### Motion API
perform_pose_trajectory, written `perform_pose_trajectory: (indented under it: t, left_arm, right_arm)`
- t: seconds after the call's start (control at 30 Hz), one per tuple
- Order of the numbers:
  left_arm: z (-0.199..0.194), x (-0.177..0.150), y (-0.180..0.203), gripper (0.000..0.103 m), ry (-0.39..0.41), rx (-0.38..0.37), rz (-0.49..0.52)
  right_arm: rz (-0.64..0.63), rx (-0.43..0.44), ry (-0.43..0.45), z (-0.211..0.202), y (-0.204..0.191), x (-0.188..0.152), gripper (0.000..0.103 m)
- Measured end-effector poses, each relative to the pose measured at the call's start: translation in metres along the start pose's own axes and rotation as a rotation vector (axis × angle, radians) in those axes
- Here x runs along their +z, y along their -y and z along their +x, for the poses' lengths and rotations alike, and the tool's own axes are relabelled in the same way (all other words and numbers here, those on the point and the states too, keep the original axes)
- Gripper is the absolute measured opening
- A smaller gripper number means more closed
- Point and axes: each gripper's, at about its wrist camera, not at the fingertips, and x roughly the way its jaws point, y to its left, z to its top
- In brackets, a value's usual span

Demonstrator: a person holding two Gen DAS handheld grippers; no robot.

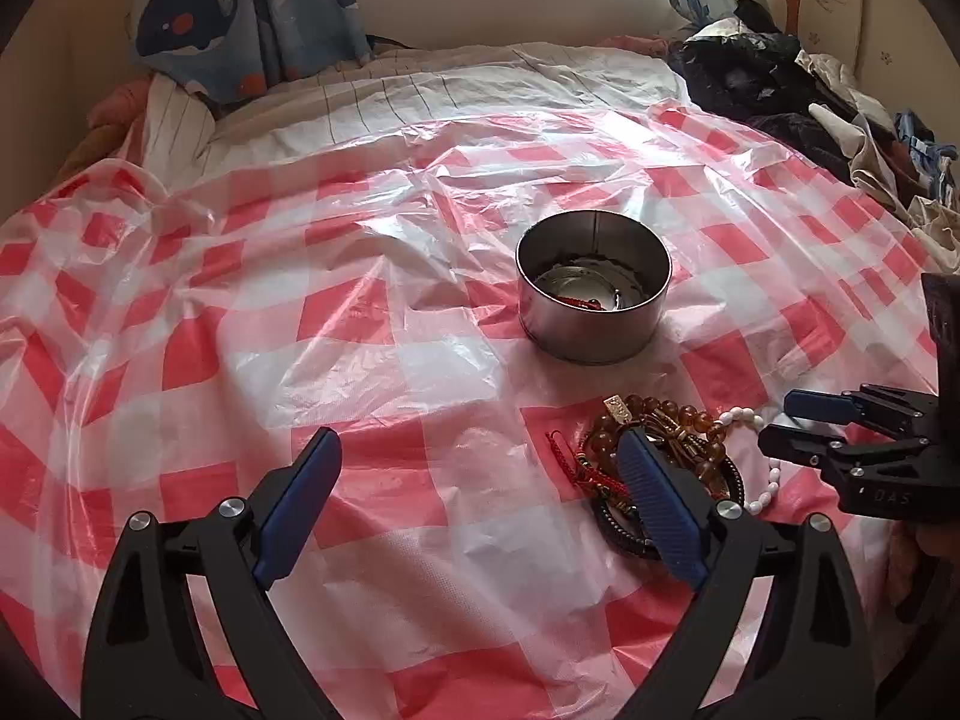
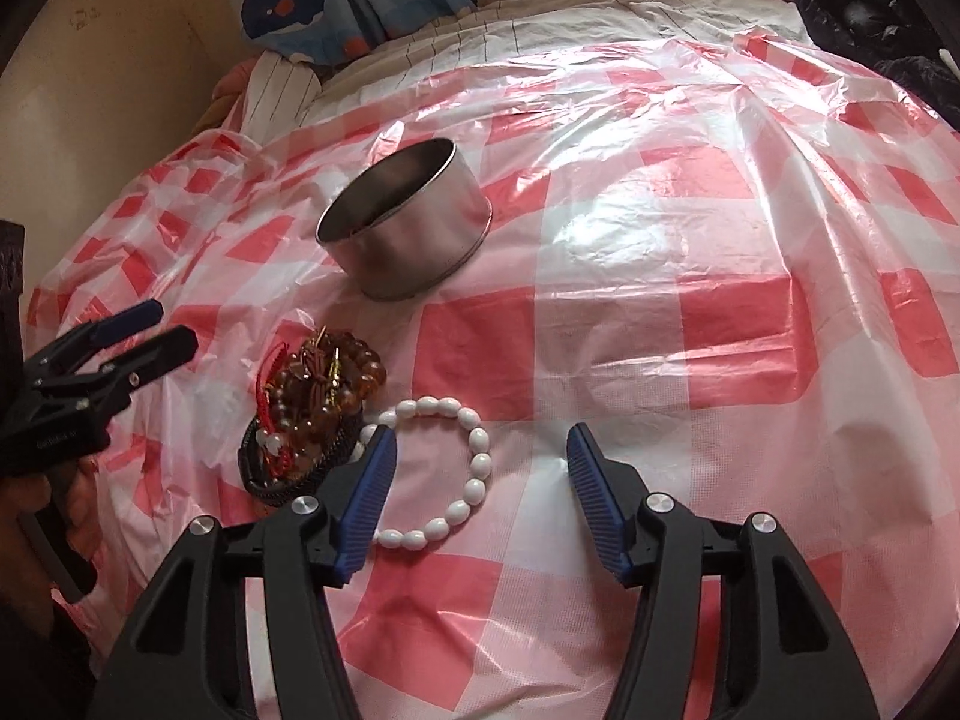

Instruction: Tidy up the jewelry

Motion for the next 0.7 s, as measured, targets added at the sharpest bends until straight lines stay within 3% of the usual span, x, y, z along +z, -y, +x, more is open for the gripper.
perform_pose_trajectory:
  t: [0.17,0.27,0.4,0.47,0.6,0.67,0.7]
  left_arm:
    - [0.001,-0.004,0.021,0.089,-0.005,-0.104,0.08]
    - [0.005,-0.011,0.048,0.089,-0.027,-0.091,0.201]
    - [0.01,-0.017,0.054,0.089,-0.067,-0.084,0.247]
    - [0.011,-0.017,0.052,0.089,-0.079,-0.079,0.242]
    - [0.014,-0.017,0.046,0.089,-0.092,-0.038,0.243]
    - [0.013,-0.016,0.042,0.089,-0.093,-0.034,0.229]
    - [0.012,-0.016,0.04,0.089,-0.09,-0.028,0.22]
  right_arm:
    - [-0.018,-0.017,0.006,0.003,-0.003,-0.002,0.055]
    - [0.0,0.052,0.056,-0.006,-0.003,-0.001,0.055]
    - [0.064,0.191,0.057,-0.002,-0.002,0.005,0.055]
    - [0.103,0.257,0.034,0.008,-0.002,0.01,0.045]
    - [0.093,0.298,-0.014,0.03,-0.018,0.02,0.04]
    - [0.073,0.298,-0.018,0.034,-0.026,0.024,0.02]
    - [0.064,0.29,-0.009,0.032,-0.028,0.024,0.016]
